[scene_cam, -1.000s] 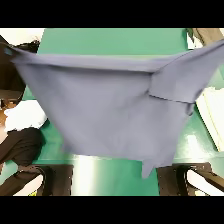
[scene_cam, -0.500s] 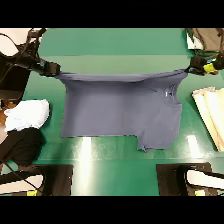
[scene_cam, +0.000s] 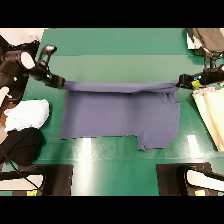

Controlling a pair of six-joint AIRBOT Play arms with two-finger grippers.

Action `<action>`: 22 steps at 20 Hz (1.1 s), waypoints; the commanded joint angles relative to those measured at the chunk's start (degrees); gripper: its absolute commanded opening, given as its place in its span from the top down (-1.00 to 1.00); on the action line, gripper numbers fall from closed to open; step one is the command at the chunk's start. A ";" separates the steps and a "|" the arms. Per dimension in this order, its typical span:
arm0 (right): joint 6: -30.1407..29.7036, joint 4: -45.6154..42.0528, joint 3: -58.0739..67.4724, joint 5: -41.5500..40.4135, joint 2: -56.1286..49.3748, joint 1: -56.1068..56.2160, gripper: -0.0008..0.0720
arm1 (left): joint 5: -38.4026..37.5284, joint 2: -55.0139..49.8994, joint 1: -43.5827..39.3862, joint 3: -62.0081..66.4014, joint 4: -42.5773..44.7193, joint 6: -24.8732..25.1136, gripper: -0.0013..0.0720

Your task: Fold the shirts.

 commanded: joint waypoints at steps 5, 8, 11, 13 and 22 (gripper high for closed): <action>-0.72 0.15 -10.45 -0.07 4.68 -2.45 -0.63 | -3.56 -0.11 0.17 -6.36 1.31 -0.07 -0.77; -0.74 0.11 -10.43 4.72 8.94 -5.09 -0.72 | -9.03 0.61 1.42 -6.36 1.77 -0.15 -0.68; -0.70 0.09 -10.82 13.11 15.17 -7.98 -0.61 | -10.67 4.96 1.90 -7.80 0.63 -1.44 -0.68; -0.66 0.02 -14.78 16.02 19.91 -9.11 -0.61 | -8.48 9.49 1.88 -11.80 -1.66 -2.40 -0.68; -0.50 0.20 -36.92 15.10 33.66 -16.48 -0.61 | -7.06 19.96 1.88 -33.88 -5.92 -3.76 -0.68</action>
